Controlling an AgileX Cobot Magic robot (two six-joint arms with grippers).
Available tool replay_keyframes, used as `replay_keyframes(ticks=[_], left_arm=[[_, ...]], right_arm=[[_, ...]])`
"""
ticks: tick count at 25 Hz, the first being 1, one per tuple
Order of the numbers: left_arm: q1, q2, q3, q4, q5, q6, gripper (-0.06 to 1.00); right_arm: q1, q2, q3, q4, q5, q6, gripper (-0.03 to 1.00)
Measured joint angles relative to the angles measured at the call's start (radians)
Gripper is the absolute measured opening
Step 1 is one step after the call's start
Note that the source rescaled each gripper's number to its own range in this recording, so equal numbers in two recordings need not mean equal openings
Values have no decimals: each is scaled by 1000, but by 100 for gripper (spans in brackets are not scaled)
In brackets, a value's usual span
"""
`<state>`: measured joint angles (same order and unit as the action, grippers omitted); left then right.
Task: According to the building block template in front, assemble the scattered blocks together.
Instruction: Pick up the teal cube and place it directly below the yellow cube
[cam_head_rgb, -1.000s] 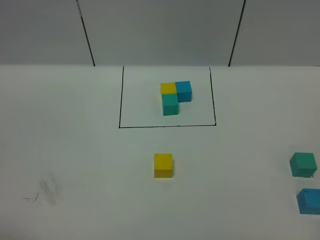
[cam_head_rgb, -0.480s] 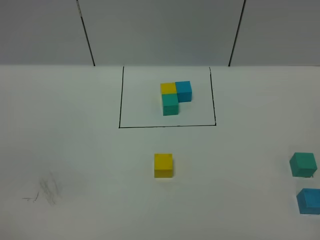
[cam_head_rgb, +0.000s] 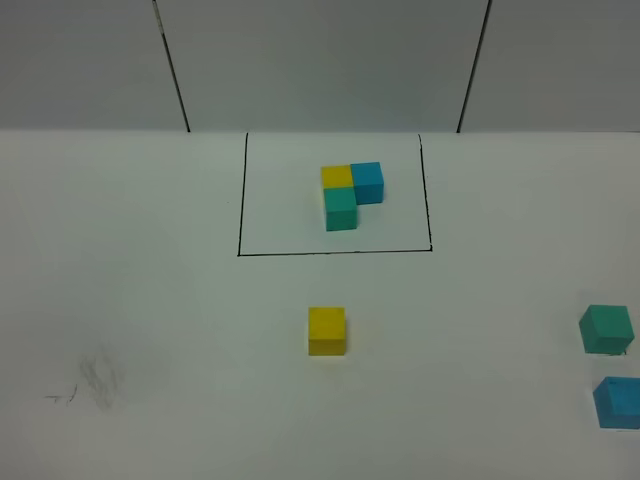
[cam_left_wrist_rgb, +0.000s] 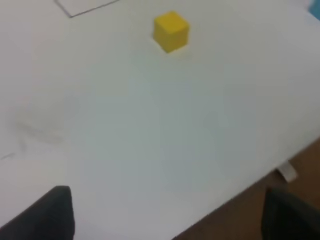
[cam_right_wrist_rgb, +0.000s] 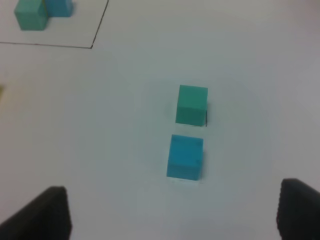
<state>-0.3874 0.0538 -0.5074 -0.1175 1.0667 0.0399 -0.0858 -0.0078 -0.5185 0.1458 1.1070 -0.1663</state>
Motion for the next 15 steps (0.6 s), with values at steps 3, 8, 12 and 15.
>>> replay_keyframes(ticks=[3, 8, 12, 15], left_arm=[[163, -2, 1, 0, 0, 0, 65], [366, -8, 1, 0, 0, 0, 65], [453, -11, 1, 0, 0, 0, 65], [467, -14, 1, 0, 0, 0, 65]], right_arm=[[0, 0, 0, 0, 0, 0, 83], [0, 0, 0, 0, 0, 0, 83], [0, 0, 0, 0, 0, 0, 83], [0, 0, 0, 0, 0, 0, 83]])
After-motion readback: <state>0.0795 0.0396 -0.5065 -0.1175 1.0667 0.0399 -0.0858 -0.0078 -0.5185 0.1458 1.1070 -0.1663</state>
